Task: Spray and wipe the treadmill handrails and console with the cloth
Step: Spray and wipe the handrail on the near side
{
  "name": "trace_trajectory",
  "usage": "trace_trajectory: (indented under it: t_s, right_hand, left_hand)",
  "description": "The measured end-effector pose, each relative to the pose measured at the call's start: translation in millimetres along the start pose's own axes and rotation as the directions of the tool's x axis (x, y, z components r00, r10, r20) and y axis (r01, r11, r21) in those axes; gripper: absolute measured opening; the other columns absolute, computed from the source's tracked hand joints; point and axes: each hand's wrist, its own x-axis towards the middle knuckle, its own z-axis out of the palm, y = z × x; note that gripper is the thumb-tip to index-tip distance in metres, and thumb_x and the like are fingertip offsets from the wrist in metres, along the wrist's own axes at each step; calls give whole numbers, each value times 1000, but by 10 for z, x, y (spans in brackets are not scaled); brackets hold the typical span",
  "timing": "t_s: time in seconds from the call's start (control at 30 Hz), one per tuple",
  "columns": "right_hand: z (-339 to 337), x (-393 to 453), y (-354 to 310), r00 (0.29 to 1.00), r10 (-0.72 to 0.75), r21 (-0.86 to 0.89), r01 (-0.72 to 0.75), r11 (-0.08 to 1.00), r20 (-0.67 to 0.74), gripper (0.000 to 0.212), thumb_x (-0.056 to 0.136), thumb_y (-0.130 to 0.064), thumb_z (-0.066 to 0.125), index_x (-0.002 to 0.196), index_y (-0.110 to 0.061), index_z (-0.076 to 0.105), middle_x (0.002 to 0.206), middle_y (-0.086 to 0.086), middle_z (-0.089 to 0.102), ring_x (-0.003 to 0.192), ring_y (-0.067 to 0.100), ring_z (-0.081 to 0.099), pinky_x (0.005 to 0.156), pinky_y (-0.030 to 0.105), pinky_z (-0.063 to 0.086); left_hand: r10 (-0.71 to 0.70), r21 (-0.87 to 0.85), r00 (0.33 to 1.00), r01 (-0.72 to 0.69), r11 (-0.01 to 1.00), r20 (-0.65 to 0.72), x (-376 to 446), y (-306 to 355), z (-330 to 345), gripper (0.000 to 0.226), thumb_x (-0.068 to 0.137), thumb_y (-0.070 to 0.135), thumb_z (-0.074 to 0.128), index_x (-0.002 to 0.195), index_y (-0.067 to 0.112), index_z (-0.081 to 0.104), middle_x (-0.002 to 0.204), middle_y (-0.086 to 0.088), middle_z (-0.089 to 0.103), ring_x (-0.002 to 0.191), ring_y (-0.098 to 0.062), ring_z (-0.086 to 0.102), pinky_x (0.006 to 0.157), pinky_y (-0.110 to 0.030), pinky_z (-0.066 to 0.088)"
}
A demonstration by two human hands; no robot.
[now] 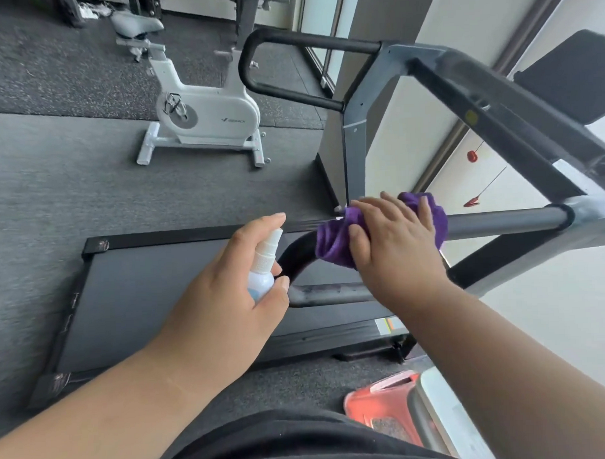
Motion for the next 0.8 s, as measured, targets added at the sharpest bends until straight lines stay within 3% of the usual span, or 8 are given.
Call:
trace_trajectory:
  t_s: [0.13, 0.3, 0.5, 0.63, 0.7, 0.8]
  right_hand:
    - [119, -75, -331, 994, -106, -24, 105, 994, -35, 63, 87, -71, 41, 134, -32, 55, 132, -3, 58, 131, 25, 46, 114, 58, 19]
    - [156, -31, -108, 975, -180, 42, 187, 981, -131, 55, 82, -66, 58, 124, -31, 63, 122, -5, 63, 120, 23, 55, 110, 52, 28]
    - [70, 3, 328, 970, -203, 115, 219, 969, -134, 52, 83, -61, 51, 119, -27, 66, 111, -3, 66, 109, 25, 60, 108, 50, 30]
    - [33, -6, 740, 969, -207, 104, 221, 970, -133, 54, 84, -68, 53, 119, -29, 66, 111, -6, 65, 111, 21, 58, 109, 45, 29]
    - [27, -18, 953, 965, -224, 94, 238, 967, -135, 57, 82, -68, 56, 123, -29, 64, 113, -6, 64, 114, 21, 56, 110, 44, 27]
    - [8, -21, 1306, 956, -258, 95, 272, 958, -139, 60, 78, -61, 61, 127, -26, 62, 120, -4, 63, 118, 22, 55, 111, 45, 28]
  left_hand:
    - [27, 16, 1000, -27, 1000, 7, 69, 100, 114, 62, 82, 39, 61, 132, 63, 32, 105, 21, 62, 89, -2, 59, 70, -16, 43]
    - [46, 59, 998, -49, 997, 39, 219, 248, 368, 63, 82, 40, 61, 128, 70, 31, 110, 22, 63, 97, 3, 57, 72, -7, 40]
    - [91, 98, 995, -96, 991, 49, 354, 557, 736, 69, 81, 35, 64, 121, 77, 27, 112, 39, 55, 98, 19, 51, 69, -4, 41]
    - [96, 127, 995, -100, 987, 39, 409, 786, 1000, 70, 82, 31, 67, 127, 70, 31, 119, 35, 56, 105, 22, 48, 81, 7, 29]
    - [87, 135, 995, -92, 987, 41, 433, 879, 1136, 68, 81, 32, 67, 127, 70, 33, 115, 33, 59, 104, 20, 50, 80, 5, 31]
    - [74, 154, 996, -82, 985, 54, 457, 1028, 1362, 65, 81, 38, 65, 126, 72, 32, 113, 31, 58, 101, 13, 54, 76, -10, 43]
